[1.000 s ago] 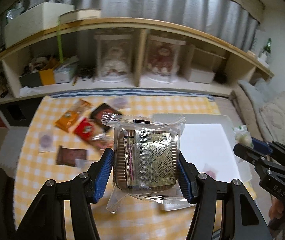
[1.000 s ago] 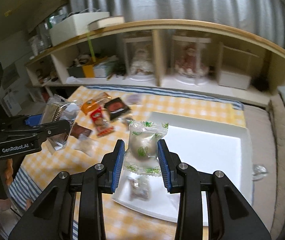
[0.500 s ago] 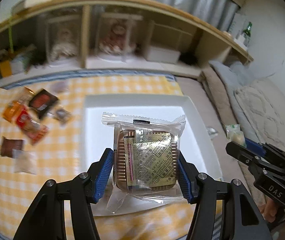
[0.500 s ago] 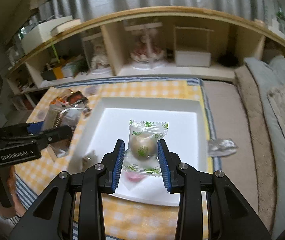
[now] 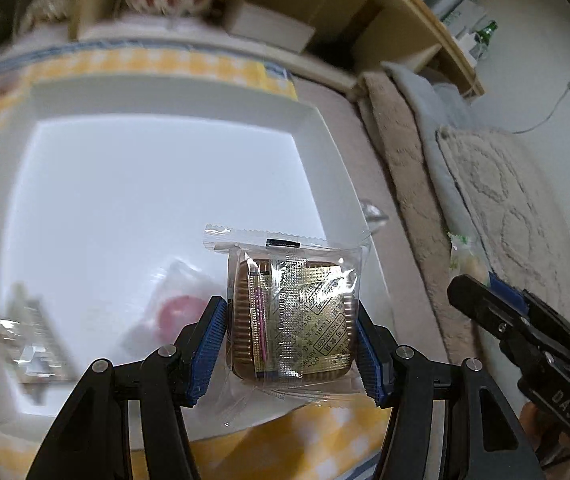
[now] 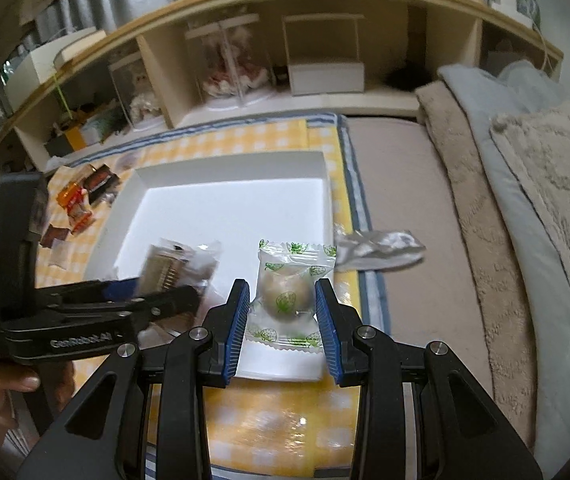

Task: Organize snacks
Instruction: 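Carry both packs over the white tray and open both tools to release them, then withdraw both tools from the tray toward the remaining snacks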

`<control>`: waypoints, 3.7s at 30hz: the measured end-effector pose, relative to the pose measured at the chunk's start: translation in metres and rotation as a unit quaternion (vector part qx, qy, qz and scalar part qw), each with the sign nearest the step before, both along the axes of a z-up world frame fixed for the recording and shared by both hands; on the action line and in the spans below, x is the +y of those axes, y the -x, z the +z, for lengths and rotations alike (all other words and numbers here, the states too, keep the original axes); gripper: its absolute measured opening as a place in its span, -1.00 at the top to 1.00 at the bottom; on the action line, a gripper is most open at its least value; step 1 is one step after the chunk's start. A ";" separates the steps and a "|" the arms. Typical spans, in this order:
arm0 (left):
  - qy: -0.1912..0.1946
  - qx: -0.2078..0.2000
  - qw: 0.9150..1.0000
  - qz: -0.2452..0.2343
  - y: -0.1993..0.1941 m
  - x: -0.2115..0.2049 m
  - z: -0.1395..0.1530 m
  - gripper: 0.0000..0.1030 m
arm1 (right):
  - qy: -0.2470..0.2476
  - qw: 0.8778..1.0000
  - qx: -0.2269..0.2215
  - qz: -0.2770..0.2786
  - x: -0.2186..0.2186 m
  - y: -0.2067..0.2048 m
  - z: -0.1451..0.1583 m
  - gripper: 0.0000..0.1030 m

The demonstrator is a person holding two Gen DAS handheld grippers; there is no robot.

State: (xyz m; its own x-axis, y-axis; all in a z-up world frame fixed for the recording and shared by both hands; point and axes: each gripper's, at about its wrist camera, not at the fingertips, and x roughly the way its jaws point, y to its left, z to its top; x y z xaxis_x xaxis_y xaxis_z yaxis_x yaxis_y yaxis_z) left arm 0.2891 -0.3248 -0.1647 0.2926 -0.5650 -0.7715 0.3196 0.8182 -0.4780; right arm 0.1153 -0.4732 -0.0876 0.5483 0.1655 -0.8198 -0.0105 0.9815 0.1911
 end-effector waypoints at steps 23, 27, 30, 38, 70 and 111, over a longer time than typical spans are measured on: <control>-0.005 0.039 0.998 0.058 -0.074 0.031 -0.067 -0.13 | -0.028 0.999 0.039 -0.005 -0.001 -0.017 -0.047 0.33; -0.020 0.044 0.996 0.075 -0.078 0.038 -0.066 -0.15 | -0.042 0.998 0.046 -0.001 0.006 -0.025 -0.050 0.33; -0.008 0.062 0.995 0.073 -0.082 0.041 -0.067 -0.18 | -0.061 0.997 0.049 -0.004 0.007 -0.029 -0.051 0.32; -0.010 0.045 0.998 0.035 -0.060 0.028 -0.035 -0.39 | -0.076 0.995 0.067 -0.012 0.006 -0.029 -0.053 0.05; -0.088 -0.075 0.993 0.010 0.067 0.084 0.074 -1.00 | -0.002 0.999 0.027 -0.029 0.015 0.032 0.001 -1.00; -0.136 -0.173 0.958 0.184 0.118 0.372 0.203 -1.00 | -0.038 0.995 -0.073 0.049 0.224 -0.034 0.098 -1.00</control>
State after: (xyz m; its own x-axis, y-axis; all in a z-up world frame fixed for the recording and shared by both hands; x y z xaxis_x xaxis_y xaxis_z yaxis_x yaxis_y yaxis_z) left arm 0.1709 0.0475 0.0380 0.6985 -0.1660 -0.6961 0.0870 0.9852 -0.1476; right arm 0.1489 -0.2488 0.0106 0.6392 0.2823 -0.7154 -0.1378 0.9572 0.2546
